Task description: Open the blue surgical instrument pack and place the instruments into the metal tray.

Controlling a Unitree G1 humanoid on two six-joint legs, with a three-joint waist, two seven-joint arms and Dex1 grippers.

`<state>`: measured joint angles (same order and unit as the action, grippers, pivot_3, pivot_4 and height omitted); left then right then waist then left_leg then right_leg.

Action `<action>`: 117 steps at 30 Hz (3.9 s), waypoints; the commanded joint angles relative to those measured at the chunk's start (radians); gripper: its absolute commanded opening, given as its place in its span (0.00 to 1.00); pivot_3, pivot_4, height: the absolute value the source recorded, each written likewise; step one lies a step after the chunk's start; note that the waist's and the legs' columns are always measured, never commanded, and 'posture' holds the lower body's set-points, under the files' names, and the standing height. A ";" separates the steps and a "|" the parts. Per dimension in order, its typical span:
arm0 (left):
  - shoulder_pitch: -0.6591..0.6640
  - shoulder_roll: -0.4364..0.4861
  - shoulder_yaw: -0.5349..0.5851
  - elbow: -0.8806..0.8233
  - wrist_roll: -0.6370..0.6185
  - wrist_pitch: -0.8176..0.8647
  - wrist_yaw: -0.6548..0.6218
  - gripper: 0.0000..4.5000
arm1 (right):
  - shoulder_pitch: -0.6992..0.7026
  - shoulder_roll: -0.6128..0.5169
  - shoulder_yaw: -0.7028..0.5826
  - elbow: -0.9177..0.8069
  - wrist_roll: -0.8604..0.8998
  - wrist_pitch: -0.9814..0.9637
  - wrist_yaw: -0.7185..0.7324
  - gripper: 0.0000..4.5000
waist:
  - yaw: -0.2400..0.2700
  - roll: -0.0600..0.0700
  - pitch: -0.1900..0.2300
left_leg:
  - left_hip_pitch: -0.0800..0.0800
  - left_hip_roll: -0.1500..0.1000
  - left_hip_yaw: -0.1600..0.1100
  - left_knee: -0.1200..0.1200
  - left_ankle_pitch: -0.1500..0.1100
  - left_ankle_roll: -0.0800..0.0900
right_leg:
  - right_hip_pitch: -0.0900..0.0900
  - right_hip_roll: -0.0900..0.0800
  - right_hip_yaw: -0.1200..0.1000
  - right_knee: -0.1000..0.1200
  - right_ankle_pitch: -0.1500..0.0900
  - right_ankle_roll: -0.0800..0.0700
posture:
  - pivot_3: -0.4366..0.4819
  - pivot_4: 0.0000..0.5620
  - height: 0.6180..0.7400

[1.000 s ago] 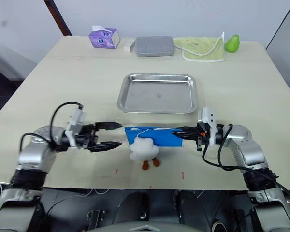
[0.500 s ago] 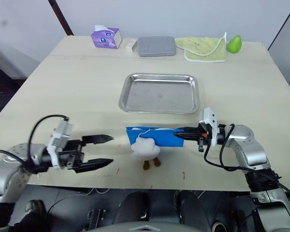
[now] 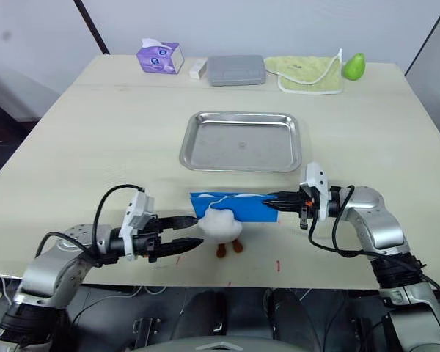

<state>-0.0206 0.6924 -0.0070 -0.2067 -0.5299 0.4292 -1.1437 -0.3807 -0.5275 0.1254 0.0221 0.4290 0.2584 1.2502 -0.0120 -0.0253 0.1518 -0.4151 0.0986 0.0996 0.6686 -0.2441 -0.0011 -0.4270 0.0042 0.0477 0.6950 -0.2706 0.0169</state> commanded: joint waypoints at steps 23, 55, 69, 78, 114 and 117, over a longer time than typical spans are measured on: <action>-0.199 0.141 0.123 0.068 -0.153 0.068 -0.201 0.01 | -0.029 0.000 0.009 0.006 -0.010 -0.014 0.007 0.00 | -0.001 0.000 0.000 | 0.000 0.000 0.000 0.000 0.000 0.000 | 0.000 0.001 0.000 0.000 0.000 0.000 | 0.48 0.27 1.00; -0.300 0.326 0.074 0.472 0.169 -0.210 -0.358 0.01 | -0.042 0.032 -0.215 -0.113 0.405 0.263 -0.004 0.00 | 0.001 0.000 0.000 | -0.001 0.000 0.001 0.000 0.000 0.000 | -0.002 0.000 0.000 0.000 0.000 0.000 | 0.48 0.27 1.00; -0.374 0.287 0.073 0.539 0.218 -0.324 -0.325 0.01 | -0.046 0.040 -0.251 -0.149 0.478 0.332 -0.068 0.00 | 0.001 0.000 0.000 | -0.002 0.000 0.001 0.000 0.000 0.000 | -0.002 0.000 0.000 0.001 0.000 0.000 | 0.48 0.27 1.00; -0.441 0.262 0.067 0.554 0.265 -0.414 -0.250 0.01 | -0.008 0.013 -0.128 -0.077 0.215 0.128 -0.016 0.00 | -0.002 0.000 0.000 | -0.002 0.000 0.001 0.000 0.000 0.000 | -0.002 0.000 0.000 0.000 0.000 0.000 | 0.48 0.27 1.00; -0.383 0.344 0.152 0.583 0.108 -0.254 -0.448 0.54 | 0.012 0.045 -0.042 0.003 0.045 -0.026 0.002 0.00 | -0.002 0.000 0.000 | -0.001 0.001 0.002 0.000 0.000 0.000 | -0.003 0.000 0.001 0.001 0.000 0.000 | 0.48 0.27 1.00; -0.362 0.359 0.190 0.548 0.035 -0.186 -0.471 0.54 | 0.011 0.044 -0.044 0.008 0.041 -0.035 0.004 0.00 | -0.002 0.000 0.000 | -0.001 0.001 0.002 0.000 0.000 0.000 | -0.003 0.000 0.001 0.001 0.000 0.000 | 0.48 0.27 1.00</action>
<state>-0.3859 1.0309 0.1398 0.3839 -0.4367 0.2000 -1.5582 -0.3699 -0.4763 0.0804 0.0557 0.4725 0.2420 1.2454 -0.0141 -0.0254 0.1522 -0.4166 0.0994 0.1020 0.6690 -0.2441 -0.0011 -0.4298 0.0046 0.0486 0.6962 -0.2706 0.0171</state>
